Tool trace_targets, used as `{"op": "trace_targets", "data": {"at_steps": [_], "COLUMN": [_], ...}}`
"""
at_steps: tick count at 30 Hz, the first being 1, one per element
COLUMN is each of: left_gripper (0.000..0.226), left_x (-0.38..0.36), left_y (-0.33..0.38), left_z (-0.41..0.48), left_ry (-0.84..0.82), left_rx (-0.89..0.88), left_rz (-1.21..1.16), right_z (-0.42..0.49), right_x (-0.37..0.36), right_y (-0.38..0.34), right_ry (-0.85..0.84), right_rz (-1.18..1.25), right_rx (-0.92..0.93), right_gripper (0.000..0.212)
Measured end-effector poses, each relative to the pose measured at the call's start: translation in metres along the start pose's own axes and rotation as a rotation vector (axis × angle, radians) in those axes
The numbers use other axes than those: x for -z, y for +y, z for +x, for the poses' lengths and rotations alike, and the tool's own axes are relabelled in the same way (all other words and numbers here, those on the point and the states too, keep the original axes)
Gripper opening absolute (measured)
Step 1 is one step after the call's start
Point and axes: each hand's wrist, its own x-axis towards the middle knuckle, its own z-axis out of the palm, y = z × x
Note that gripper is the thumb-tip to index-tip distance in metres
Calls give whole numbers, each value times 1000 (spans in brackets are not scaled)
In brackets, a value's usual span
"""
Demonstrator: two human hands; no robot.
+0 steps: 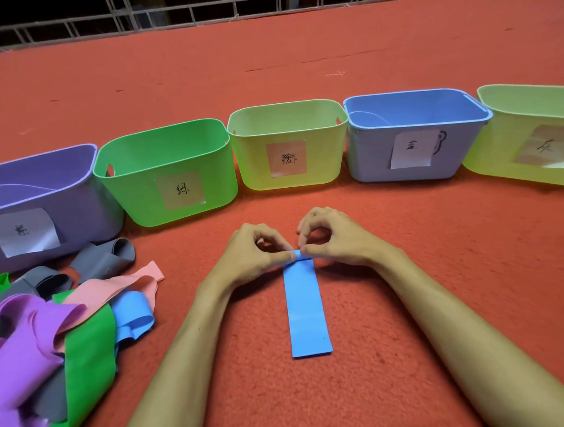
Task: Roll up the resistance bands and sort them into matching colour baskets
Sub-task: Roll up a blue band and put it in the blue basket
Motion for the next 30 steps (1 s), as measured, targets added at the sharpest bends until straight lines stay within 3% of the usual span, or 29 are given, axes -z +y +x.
{"op": "trace_targets", "data": {"at_steps": [9,18,30], "left_gripper": [12,19,7], "left_x": [0,-5,-2], "left_y": [2,-3,-2], "left_z": [-3,-2,0], "left_ry": [-54,129,127], "left_rx": [-1,-57,21], "left_rz": [-97,-83,-76], "right_z": [1,2,0], "right_x": [1,-2,-2], "right_y": [0,4,6], "right_ry": [-5,105,106], "right_rz": [45,86,66], "right_rx": [-34,-16,12], "right_gripper": [10,10,8]}}
